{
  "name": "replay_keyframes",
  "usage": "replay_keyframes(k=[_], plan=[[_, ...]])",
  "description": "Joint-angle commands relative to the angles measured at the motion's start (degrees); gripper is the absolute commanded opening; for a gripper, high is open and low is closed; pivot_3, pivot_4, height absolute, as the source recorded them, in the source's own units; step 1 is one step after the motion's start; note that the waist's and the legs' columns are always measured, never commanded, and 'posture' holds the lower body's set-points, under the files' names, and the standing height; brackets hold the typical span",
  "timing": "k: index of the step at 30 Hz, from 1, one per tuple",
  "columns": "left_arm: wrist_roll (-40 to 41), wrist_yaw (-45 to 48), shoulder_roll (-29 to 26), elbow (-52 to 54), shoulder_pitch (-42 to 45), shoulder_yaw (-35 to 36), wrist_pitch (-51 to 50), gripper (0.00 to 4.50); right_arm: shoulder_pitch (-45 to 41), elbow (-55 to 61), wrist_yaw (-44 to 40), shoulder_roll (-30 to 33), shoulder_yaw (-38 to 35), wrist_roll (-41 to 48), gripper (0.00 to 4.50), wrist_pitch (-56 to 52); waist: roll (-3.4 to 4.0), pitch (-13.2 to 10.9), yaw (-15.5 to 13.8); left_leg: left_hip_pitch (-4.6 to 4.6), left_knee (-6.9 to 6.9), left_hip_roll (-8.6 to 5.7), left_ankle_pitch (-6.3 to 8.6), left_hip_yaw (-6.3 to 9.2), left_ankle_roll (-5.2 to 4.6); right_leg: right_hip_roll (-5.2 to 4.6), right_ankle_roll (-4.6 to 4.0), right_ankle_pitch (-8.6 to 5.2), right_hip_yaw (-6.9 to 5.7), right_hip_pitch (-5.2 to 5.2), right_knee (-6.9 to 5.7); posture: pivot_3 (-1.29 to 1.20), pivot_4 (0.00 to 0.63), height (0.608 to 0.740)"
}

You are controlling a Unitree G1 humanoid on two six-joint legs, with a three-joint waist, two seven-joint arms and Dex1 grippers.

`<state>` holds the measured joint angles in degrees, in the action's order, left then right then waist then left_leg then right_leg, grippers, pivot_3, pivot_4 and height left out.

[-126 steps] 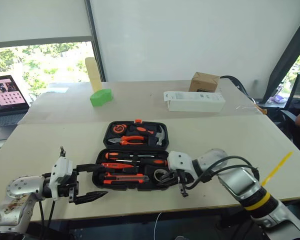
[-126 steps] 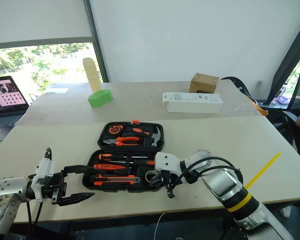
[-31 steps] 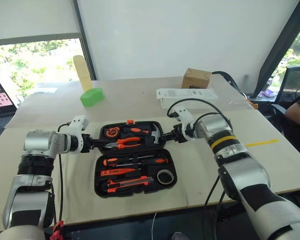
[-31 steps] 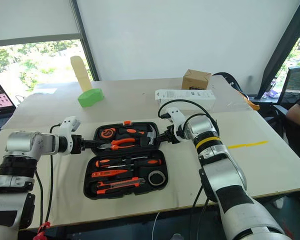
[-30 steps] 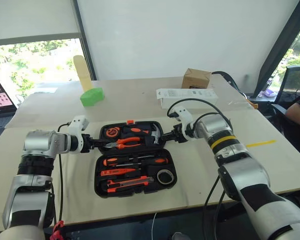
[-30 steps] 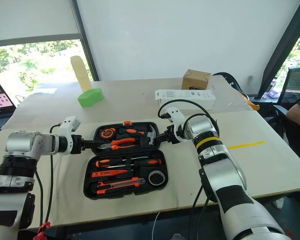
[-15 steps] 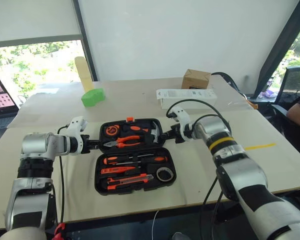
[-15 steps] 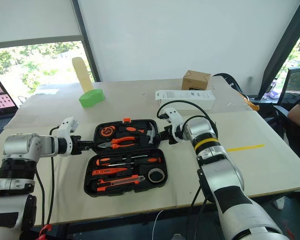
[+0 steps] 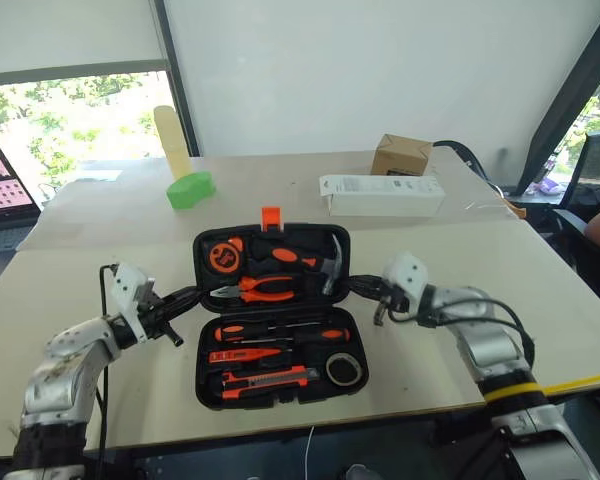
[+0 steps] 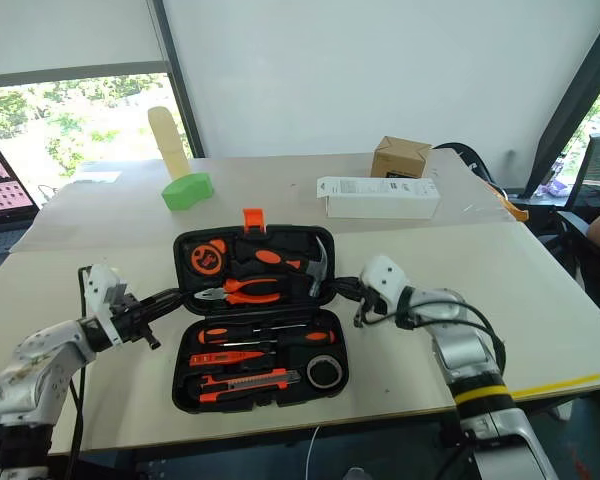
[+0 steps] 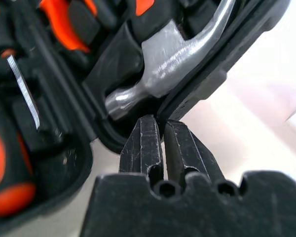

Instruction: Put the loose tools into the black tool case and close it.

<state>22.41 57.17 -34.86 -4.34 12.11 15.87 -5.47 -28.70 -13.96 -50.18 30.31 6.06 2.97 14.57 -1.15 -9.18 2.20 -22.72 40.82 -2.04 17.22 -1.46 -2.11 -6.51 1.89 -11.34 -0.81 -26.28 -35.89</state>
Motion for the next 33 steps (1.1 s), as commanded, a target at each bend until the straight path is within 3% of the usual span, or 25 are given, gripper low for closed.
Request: replay_keyframes(k=[1,6,8,14,18,20,23,25,29,32,33], plan=[[-5.0,1.3,-1.8,-0.9,-2.7,2.1,18.2,0.0,2.4,-2.0,5.8,4.5,-2.7,-6.7,0.02,17.0,-0.01,0.0,-0.1,0.11,0.0,-0.01,0.02,-0.06,-0.04,-0.02,0.0,0.0,0.05,0.09,0.01,0.0,0.15,0.74],[-9.4,5.7,-3.6,-4.0,-9.6,-1.1,36.5,0.0,4.8,-7.0,12.8,8.5,-2.3,-14.4,0.02,32.0,-0.01,0.0,-0.5,0.39,-0.03,0.01,0.12,-0.2,-0.2,-0.04,0.01,0.01,0.2,0.23,-0.08,0.0,0.15,0.74],[-9.4,7.8,-4.6,-4.3,-12.2,-2.8,40.9,0.0,5.5,-8.9,13.3,10.2,-1.7,-15.2,0.81,35.9,-0.01,0.0,-0.9,0.44,-0.04,0.04,0.17,-0.27,-0.29,-0.04,0.01,0.01,0.23,0.26,-0.07,0.0,0.15,0.74],[-9.9,7.1,-7.7,-6.9,-17.7,-3.7,49.0,2.18,7.3,-13.9,18.4,15.3,-0.6,-20.9,2.69,46.6,-0.01,0.0,-1.0,0.69,-0.1,0.19,0.37,-0.64,-0.64,-0.03,0.02,0.0,0.3,0.43,0.03,0.0,0.15,0.74],[-5.6,5.8,-9.5,-8.3,-19.7,-0.8,42.0,3.71,10.1,-14.8,19.0,18.1,-1.0,-20.2,4.12,47.7,-0.02,0.0,-1.3,1.15,-0.06,0.31,0.64,-0.69,-1.1,-0.01,0.04,0.01,0.19,1.05,0.15,0.0,0.15,0.74],[-3.5,6.3,-11.4,-8.8,-20.5,0.4,37.2,4.44,12.5,-14.1,17.6,19.9,-1.2,-16.9,4.5,46.0,-0.04,0.0,-1.5,1.47,-0.07,0.34,0.68,-0.67,-1.17,-0.01,0.06,-0.01,0.16,1.37,0.18,0.0,0.15,0.74],[-0.6,7.5,-13.6,-9.6,-20.8,1.6,30.1,4.44,18.1,-10.4,11.2,23.2,-0.3,-6.8,4.5,39.8,-0.08,-0.1,-1.5,1.63,-0.07,0.4,0.69,-0.61,-1.18,0.04,0.07,-0.02,0.13,1.61,0.25,0.0,0.15,0.74],[1.1,9.2,-14.7,-9.7,-19.7,1.7,27.0,4.46,26.8,-0.9,4.5,27.0,0.3,5.2,3.93,31.6,-0.05,-0.1,-1.8,1.78,-0.08,0.43,0.71,-0.58,-1.22,0.03,0.09,-0.04,0.12,1.82,0.33,0.0,0.15,0.74],[4.3,10.5,-14.7,-7.4,-15.5,0.5,18.9,3.42,39.9,19.0,0.1,32.4,0.2,16.4,2.65,17.5,-0.07,0.0,-2.0,1.91,-0.11,0.66,0.83,-0.47,-1.33,0.08,0.12,-0.06,0.03,2.11,0.64,0.0,0.15,0.74],[4.2,10.7,-14.1,-6.1,-12.2,-1.1,15.6,2.12,44.6,28.7,-1.0,33.8,0.8,18.1,1.49,7.9,-0.08,0.0,-2.1,1.92,-0.1,0.72,0.85,-0.48,-1.3,0.09,0.12,-0.04,0.03,2.11,0.67,0.0,0.15,0.74],[4.1,10.5,-13.8,-5.7,-10.9,-1.7,14.1,1.89,44.7,31.0,-0.2,32.9,0.9,17.2,1.31,6.2,-0.1,0.0,-2.0,1.92,-0.09,0.72,0.85,-0.49,-1.3,0.09,0.12,-0.03,0.03,2.1,0.68,0.0,0.15,0.74]])
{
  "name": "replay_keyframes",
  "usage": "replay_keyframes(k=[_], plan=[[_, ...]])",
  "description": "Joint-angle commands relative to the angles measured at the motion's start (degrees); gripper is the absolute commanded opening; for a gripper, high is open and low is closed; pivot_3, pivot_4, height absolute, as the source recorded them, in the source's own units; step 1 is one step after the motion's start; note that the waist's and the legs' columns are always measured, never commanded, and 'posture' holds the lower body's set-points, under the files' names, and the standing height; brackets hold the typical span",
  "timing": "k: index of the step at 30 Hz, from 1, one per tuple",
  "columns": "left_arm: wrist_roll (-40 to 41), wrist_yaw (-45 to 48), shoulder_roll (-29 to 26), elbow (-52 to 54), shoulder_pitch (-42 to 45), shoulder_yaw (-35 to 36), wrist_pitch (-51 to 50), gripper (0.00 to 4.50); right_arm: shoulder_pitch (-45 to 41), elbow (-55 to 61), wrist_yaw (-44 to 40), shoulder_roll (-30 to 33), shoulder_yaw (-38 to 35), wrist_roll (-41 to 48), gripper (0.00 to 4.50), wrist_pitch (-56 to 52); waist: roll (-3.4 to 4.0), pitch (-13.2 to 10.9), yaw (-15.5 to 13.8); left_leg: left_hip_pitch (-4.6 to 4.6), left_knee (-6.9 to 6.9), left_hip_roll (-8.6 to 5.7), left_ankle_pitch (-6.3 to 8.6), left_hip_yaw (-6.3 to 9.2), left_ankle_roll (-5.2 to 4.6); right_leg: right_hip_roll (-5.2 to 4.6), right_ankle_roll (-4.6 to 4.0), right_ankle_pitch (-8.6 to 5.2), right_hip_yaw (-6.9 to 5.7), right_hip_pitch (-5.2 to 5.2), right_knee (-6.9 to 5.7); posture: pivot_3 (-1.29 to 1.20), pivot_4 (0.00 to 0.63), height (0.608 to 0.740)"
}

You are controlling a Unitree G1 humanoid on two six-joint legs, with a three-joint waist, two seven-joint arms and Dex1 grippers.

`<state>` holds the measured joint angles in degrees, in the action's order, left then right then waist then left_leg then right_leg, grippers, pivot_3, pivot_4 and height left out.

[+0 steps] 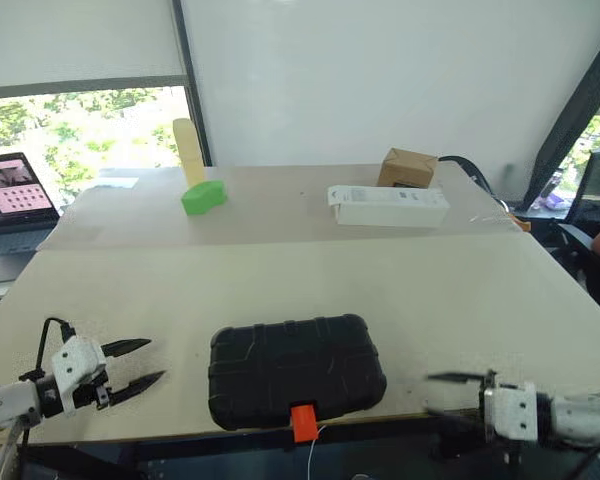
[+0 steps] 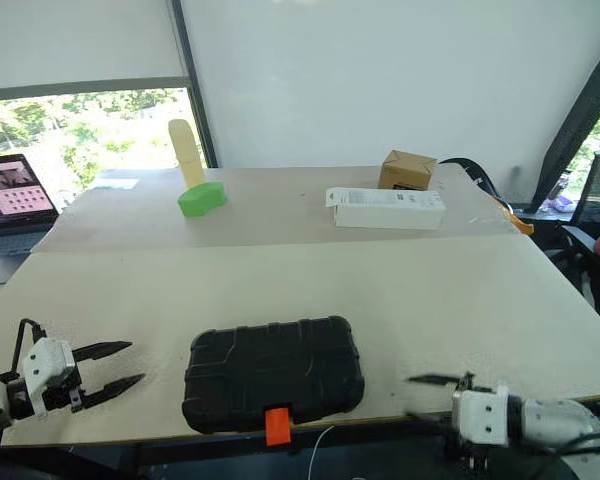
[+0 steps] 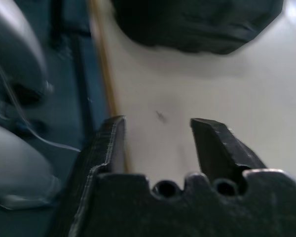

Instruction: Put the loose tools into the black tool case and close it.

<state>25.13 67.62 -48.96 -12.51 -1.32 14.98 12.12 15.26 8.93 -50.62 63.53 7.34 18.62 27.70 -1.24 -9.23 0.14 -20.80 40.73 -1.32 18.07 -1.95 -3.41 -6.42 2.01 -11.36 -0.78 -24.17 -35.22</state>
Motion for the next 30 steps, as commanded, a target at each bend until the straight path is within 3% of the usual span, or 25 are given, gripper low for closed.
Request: replay_keyframes(k=[1,4,5,8,15,24,30], plan=[[0.5,-0.4,0.7,2.4,4.3,-1.9,-4.4,1.44,0.4,10.6,1.3,-1.7,0.5,1.4,0.9,-10.2,-0.02,0.0,0.1,0.01,0.0,0.01,0.01,-0.01,0.02,0.02,-0.01,0.01,0.0,0.0,0.01,0.0,0.15,0.74],[-3.3,-1.4,2.4,1.1,11.0,-6.8,-7.0,0.31,-5.2,14.6,4.4,-8.4,6.5,-4.3,0.0,-20.2,-0.05,0.0,-0.3,0.02,0.05,-0.01,0.02,-0.04,0.07,0.1,-0.02,0.04,-0.04,-0.02,0.01,0.0,0.15,0.74],[-4.7,-1.9,2.8,0.4,12.6,-8.0,-7.5,0.13,-7.2,14.8,4.8,-10.4,8.3,-6.2,0.0,-23.2,-0.05,0.0,-0.3,0.0,0.06,-0.02,0.01,-0.04,0.09,0.14,-0.03,0.08,-0.05,-0.01,0.03,0.0,0.15,0.74],[-6.7,-0.3,3.1,-0.7,15.6,-11.3,-9.8,0.13,-13.9,13.3,6.7,-17.0,12.0,-11.7,0.0,-28.5,-0.09,0.0,-0.4,-0.15,0.1,-0.11,0.0,-0.08,0.12,0.19,0.02,0.15,0.01,-0.14,0.05,0.0,0.15,0.74],[-5.5,1.3,5.8,3.1,16.1,-13.7,-13.2,0.13,-27.3,6.3,10.1,-27.3,9.0,-14.2,0.0,-34.8,-0.15,0.0,0.6,-0.27,0.1,-0.06,-0.09,-0.06,0.25,0.32,-0.05,0.19,0.02,-0.29,0.05,0.0,0.15,0.74],[-8.3,-6.0,7.5,4.2,16.7,-10.8,-14.1,0.13,-27.1,3.8,5.5,-25.1,6.2,-15.1,0.0,-33.8,-0.14,0.0,0.1,-1.17,0.12,-0.16,-0.28,-0.06,0.59,0.3,0.03,0.23,0.0,-1.07,-0.11,0.0,0.15,0.74],[3.3,3.5,6.4,9.3,24.4,-11.0,-24.8,0.13,-15.7,13.0,-0.8,-17.6,-1.8,-8.6,0.0,-34.1,-0.15,0.0,-1.0,-1.32,0.3,-0.25,-0.22,0.05,0.45,0.24,0.24,0.34,-0.1,-0.94,0.11,0.0,0.15,0.74]])
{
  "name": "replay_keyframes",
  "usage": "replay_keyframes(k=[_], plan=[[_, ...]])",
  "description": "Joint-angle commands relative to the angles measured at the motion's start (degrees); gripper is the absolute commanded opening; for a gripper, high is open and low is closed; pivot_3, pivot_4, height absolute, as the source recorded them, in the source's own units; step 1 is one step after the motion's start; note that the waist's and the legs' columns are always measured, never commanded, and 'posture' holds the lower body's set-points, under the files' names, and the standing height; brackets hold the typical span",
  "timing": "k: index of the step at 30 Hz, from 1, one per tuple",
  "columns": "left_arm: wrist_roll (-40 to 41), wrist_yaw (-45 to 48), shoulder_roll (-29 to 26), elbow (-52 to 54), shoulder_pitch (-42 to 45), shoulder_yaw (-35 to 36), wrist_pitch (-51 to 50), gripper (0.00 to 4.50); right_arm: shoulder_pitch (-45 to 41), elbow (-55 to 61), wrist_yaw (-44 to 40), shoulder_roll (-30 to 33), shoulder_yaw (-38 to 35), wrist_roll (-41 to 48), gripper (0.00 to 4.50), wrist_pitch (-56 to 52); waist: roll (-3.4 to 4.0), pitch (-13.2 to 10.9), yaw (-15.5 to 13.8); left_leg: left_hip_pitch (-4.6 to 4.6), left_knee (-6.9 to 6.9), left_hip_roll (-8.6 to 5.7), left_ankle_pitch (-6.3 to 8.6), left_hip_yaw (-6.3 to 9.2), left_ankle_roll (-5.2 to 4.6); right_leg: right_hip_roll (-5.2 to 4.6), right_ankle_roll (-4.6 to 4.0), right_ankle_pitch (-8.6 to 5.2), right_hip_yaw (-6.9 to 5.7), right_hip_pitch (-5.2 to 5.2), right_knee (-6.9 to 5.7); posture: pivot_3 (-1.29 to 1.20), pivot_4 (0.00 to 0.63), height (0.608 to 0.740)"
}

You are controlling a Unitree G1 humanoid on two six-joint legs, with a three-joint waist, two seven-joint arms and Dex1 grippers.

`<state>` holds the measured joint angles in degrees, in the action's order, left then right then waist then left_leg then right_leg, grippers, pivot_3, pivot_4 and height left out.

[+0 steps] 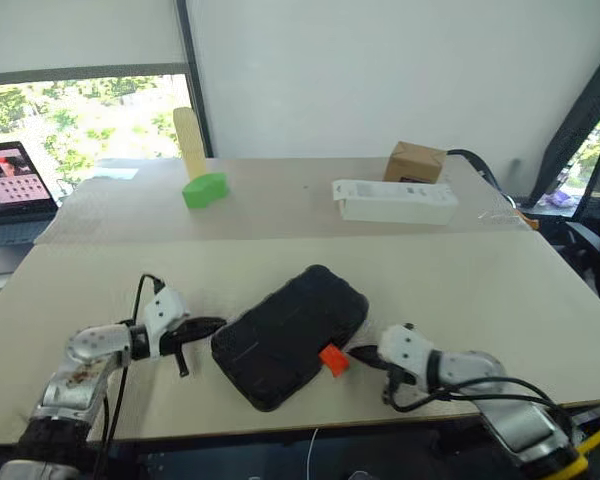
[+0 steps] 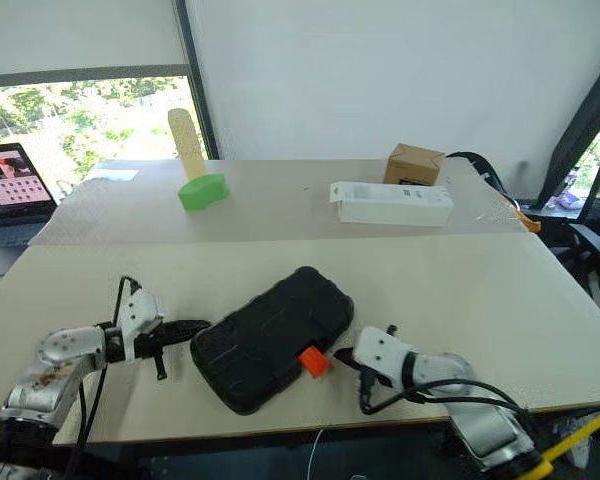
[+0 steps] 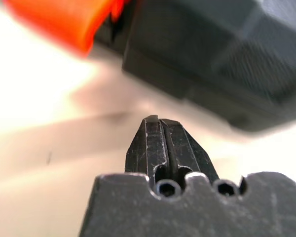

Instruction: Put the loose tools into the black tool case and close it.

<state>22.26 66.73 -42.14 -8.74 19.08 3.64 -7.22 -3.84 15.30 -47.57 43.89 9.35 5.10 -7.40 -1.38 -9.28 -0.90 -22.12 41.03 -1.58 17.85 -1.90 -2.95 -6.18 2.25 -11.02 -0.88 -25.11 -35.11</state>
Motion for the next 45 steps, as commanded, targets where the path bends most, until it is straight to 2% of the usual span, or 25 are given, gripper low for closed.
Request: replay_keyframes(k=[1,3,6,10,15,26,34,45], plan=[[7.2,4.8,0.0,7.0,5.5,-0.9,-8.0,0.13,5.2,9.6,-5.9,2.6,-4.6,8.0,0.0,1.9,-0.01,0.0,0.1,0.05,0.06,0.0,0.02,0.0,-0.04,0.0,0.03,0.02,0.0,0.08,0.03,0.0,0.15,0.74],[7.3,5.2,0.4,8.7,7.4,-3.3,-11.2,0.13,6.7,13.4,-7.3,2.6,-5.2,10.9,0.0,1.7,0.0,0.0,0.2,0.06,0.15,-0.03,0.07,0.01,-0.12,-0.02,0.11,0.03,0.04,0.15,0.04,0.0,0.15,0.74],[3.3,4.2,2.4,9.8,9.7,-8.4,-11.6,0.13,5.4,16.3,-5.8,1.5,-4.0,11.0,0.0,-1.8,0.0,0.0,1.1,0.47,0.21,-0.03,0.11,-0.09,-0.19,0.02,0.12,0.03,0.22,0.46,0.08,0.0,0.15,0.74],[-3.8,-1.5,7.4,6.3,13.0,-13.7,-10.4,0.13,1.2,14.9,-3.8,-1.0,-1.3,7.7,0.0,-2.9,-0.03,0.0,1.1,0.96,0.18,-0.03,0.33,-0.07,-0.58,0.02,0.13,0.0,0.22,0.9,0.16,0.0,0.15,0.74],[-8.8,-3.0,8.8,4.3,13.1,-17.1,-9.5,0.13,-2.6,12.7,-3.7,-2.0,-0.7,6.7,0.0,-3.6,-0.01,0.0,0.7,0.96,0.2,-0.03,0.25,-0.06,-0.44,0.03,0.1,0.01,0.22,0.84,0.09,0.0,0.15,0.74],[-12.1,-5.5,6.7,4.5,11.8,-17.0,-12.3,0.13,-7.5,4.6,-5.1,-5.1,4.4,2.1,0.0,0.1,0.01,0.0,0.4,0.99,0.2,-0.04,0.26,-0.06,-0.45,0.02,0.1,0.01,0.24,0.86,0.1,0.0,0.15,0.74],[-13.0,-6.3,6.2,4.6,11.6,-17.7,-13.6,0.13,-10.7,0.5,-4.8,-7.7,5.2,0.6,0.0,2.2,0.02,0.0,0.9,1.05,0.2,-0.03,0.24,-0.06,-0.42,0.03,0.09,0.02,0.27,0.88,0.04,0.0,0.15,0.74],[-15.5,-7.2,7.9,1.3,10.8,-20.1,-13.3,0.13,-11.2,-0.7,-5.2,-10.3,6.3,-0.6,0.0,1.4,0.04,0.1,1.5,1.39,0.01,0.01,0.2,-0.05,-0.36,0.07,0.01,0.06,0.3,1.08,-0.01,0.0,0.15,0.74]])
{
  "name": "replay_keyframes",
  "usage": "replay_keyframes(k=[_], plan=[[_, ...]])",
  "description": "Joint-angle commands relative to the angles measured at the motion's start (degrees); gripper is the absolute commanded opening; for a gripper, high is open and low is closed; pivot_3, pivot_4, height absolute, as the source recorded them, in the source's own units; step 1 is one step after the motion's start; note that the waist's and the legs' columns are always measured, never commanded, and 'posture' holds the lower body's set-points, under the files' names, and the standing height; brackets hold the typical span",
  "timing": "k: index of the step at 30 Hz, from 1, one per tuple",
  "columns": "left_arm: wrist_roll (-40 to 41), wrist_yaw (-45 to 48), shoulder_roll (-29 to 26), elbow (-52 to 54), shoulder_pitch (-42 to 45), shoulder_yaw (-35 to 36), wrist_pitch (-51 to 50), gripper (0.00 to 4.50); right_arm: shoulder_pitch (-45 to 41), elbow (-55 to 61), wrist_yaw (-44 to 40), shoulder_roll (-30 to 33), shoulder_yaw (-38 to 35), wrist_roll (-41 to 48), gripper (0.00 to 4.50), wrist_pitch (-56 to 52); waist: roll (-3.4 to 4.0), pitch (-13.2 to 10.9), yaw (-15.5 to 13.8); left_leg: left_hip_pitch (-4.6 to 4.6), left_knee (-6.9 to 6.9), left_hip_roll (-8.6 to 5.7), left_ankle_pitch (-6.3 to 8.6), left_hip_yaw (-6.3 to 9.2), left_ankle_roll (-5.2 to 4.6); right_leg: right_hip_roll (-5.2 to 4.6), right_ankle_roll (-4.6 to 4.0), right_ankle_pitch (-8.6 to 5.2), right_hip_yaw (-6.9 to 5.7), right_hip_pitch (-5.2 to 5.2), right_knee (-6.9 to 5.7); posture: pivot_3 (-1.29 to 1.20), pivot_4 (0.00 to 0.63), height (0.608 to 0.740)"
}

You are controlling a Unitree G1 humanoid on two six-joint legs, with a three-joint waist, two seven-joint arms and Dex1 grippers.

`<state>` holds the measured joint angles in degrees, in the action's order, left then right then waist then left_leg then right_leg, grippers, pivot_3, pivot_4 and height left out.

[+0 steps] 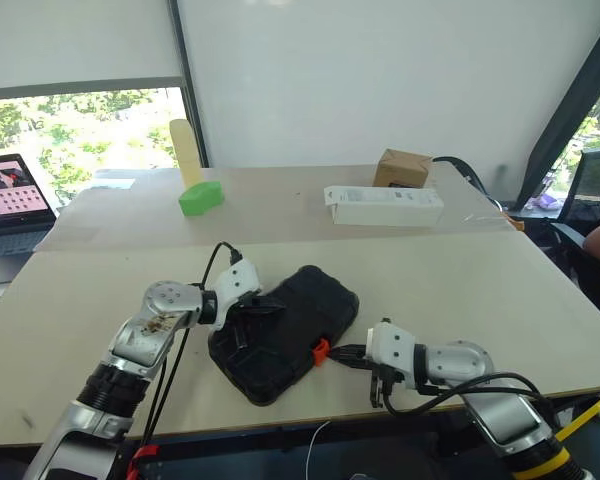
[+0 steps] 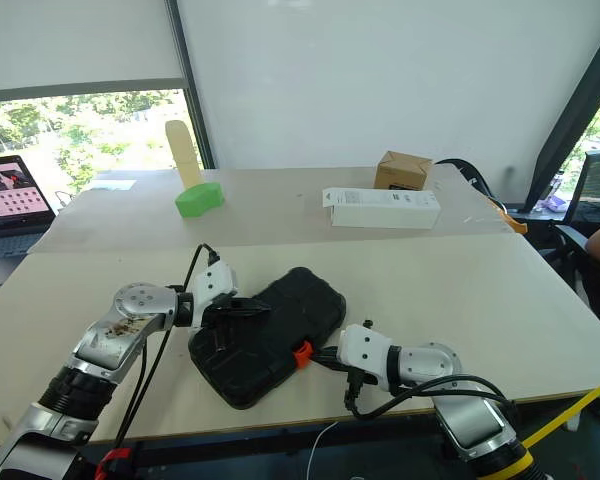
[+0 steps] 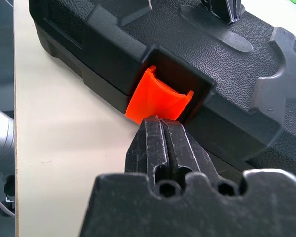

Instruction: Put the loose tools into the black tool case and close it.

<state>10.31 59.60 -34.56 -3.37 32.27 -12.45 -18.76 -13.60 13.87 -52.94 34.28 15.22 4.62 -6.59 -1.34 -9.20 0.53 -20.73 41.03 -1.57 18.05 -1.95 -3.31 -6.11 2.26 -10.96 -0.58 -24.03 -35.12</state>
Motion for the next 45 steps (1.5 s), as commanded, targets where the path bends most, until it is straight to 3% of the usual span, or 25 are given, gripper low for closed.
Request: replay_keyframes(k=[1,16,31,33,37,40,45], plan=[[-3.6,-0.1,0.5,-4.1,-2.4,-4.2,-2.2,0.13,-1.3,0.7,0.2,-0.8,0.4,-0.1,0.0,0.3,0.01,0.0,0.1,0.01,-0.01,0.0,-0.01,0.0,0.02,0.0,0.0,0.0,0.01,0.0,0.0,0.0,0.15,0.74],[-4.7,0.1,0.7,-4.9,-2.4,-4.2,-2.7,0.13,-1.7,0.5,0.3,-2.4,1.1,-0.2,0.0,-1.6,0.06,0.4,0.1,0.05,-0.07,0.02,-0.01,0.0,0.02,0.0,-0.02,-0.01,0.02,0.0,0.01,0.0,0.15,0.74],[-5.2,3.0,-2.2,-2.8,-3.9,-8.0,-13.0,0.13,-5.1,-3.1,1.2,-6.5,0.4,-1.0,0.0,-0.6,0.17,0.9,0.8,0.51,-0.3,0.22,-0.01,-0.06,0.03,0.28,-0.17,-0.07,0.23,0.26,0.04,0.0,0.15,0.74],[-4.8,2.1,-1.9,-3.1,-4.4,-6.5,-10.7,0.13,-4.4,-1.8,1.0,-6.4,0.0,-0.1,0.0,-1.6,0.18,0.9,0.8,0.51,-0.3,0.25,-0.01,-0.06,0.03,0.3,-0.18,-0.07,0.23,0.26,0.03,0.0,0.15,0.74],[2.9,0.7,1.3,-1.7,-7.0,5.4,-0.3,0.13,0.6,4.2,-0.9,-3.4,-6.0,7.0,0.0,-6.3,0.33,1.0,0.6,0.44,-0.37,0.27,-0.01,-0.1,0.03,0.25,-0.21,-0.08,0.35,0.08,0.03,0.0,0.15,0.74],[7.8,3.4,-1.4,1.0,-11.3,13.7,4.0,0.75,6.8,8.0,-3.9,1.8,-13.3,12.6,0.72,-7.9,0.34,1.0,0.2,0.2,-0.41,0.28,-0.01,-0.12,0.05,0.17,-0.24,-0.09,0.36,-0.19,0.04,0.0,0.15,0.74],[10.0,6.9,-9.7,1.1,-24.3,25.7,11.8,2.61,16.2,5.8,-8.4,7.6,-25.0,16.0,2.53,0.6,0.33,1.0,0.4,0.0,-0.67,0.26,0.11,-0.15,0.04,-0.05,-0.26,-0.12,0.21,-0.37,0.29,0.0,0.15,0.74]])
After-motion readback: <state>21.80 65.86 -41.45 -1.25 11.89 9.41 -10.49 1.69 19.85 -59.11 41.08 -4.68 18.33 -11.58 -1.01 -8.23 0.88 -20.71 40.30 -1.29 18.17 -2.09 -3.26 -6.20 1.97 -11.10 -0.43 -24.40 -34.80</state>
